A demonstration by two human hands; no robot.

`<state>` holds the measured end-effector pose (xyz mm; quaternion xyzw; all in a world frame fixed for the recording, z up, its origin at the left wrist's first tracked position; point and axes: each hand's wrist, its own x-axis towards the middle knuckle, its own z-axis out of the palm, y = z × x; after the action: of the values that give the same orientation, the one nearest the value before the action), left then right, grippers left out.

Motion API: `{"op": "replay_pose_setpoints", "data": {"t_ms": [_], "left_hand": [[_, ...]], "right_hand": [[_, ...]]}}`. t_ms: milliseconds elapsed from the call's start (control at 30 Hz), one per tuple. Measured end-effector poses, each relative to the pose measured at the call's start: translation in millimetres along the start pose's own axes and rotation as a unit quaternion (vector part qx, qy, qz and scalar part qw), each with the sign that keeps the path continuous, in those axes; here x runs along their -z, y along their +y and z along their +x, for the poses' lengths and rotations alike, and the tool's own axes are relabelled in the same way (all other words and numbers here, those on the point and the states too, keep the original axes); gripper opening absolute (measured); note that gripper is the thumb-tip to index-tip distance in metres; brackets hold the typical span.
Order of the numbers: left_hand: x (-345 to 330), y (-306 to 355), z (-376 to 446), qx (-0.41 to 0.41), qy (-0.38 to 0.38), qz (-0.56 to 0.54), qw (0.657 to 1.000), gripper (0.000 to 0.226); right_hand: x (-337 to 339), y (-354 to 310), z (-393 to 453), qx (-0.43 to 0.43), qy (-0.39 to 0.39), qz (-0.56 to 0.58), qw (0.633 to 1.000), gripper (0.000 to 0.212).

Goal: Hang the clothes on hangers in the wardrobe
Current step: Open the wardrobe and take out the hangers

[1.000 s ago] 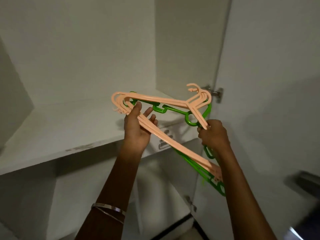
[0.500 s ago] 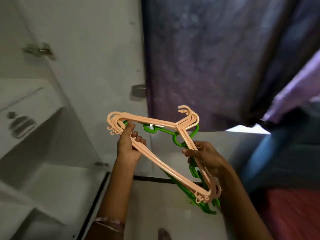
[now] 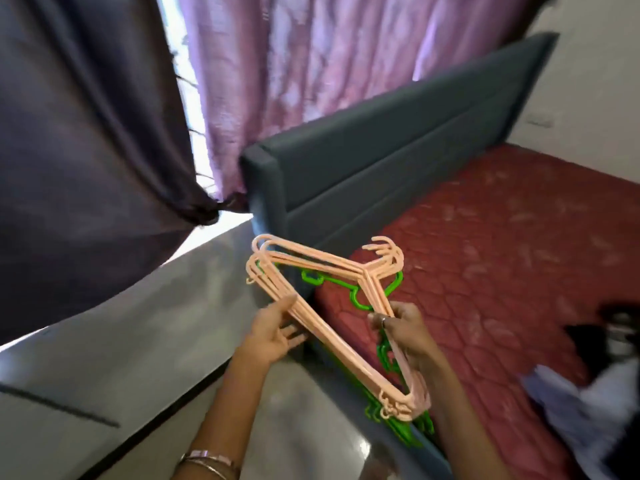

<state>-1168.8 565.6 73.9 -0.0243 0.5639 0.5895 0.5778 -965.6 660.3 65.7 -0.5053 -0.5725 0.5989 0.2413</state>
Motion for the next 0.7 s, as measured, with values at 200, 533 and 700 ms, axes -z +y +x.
{"op": "replay_pose_setpoints", "data": {"t_ms": [200, 533, 700], "left_hand": [[-132.0, -62.6, 65.7, 0.078, -0.059, 0.145, 0.985, 0.040], [-256.1, -100.9, 163.2, 0.048, 0.027, 0.233, 0.971, 0.017], [-282.5, -105.2, 215.4, 0.079, 0.012, 0.232, 0.969, 0.009]], "right_hand": [[92.5, 45.9, 53.6, -0.061, 0.138, 0.035, 0.988, 0.021], [190.8, 79.3, 129.3, -0.181, 0.030, 0.052, 0.982, 0.021], [200.9, 88.3, 173.6, -0.252, 0.086, 0.108, 0.958, 0.020]]}}
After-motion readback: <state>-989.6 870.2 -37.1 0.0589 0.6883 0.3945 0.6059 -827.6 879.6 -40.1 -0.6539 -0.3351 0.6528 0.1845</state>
